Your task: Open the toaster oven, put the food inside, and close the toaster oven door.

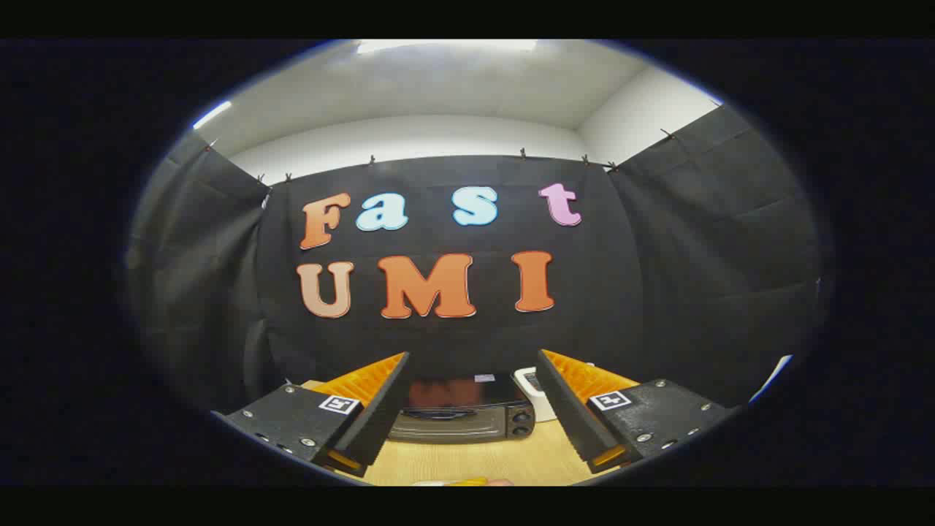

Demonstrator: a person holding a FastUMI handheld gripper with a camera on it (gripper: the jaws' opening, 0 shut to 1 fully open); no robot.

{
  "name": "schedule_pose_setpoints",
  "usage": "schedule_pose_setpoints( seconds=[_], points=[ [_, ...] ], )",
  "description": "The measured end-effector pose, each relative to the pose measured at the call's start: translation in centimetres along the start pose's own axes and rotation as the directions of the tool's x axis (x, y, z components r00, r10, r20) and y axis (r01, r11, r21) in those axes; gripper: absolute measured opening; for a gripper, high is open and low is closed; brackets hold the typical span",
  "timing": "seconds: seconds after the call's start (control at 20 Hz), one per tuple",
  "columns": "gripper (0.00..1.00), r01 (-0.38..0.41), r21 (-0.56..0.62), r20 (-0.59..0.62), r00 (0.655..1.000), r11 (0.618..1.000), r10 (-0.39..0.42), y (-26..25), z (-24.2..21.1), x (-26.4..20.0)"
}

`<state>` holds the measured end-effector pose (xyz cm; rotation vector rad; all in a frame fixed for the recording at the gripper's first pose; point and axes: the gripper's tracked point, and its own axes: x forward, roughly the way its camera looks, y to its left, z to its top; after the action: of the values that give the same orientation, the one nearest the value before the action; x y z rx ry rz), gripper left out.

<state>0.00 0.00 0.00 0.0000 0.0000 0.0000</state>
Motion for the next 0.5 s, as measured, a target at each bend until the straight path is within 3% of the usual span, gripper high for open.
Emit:
schedule_pose_setpoints(
  seconds=[0.25, 0.5],
  points=[
    [0.98, 0.106, -0.067, 0.034, 0.994, 0.992, -0.103, -0.8, -0.6, 0.5],
    [0.99, 0.008, -0.016, 0.000, 1.000, 1.000, -0.008, 2.9, -2.1, 0.8]
  ],
)
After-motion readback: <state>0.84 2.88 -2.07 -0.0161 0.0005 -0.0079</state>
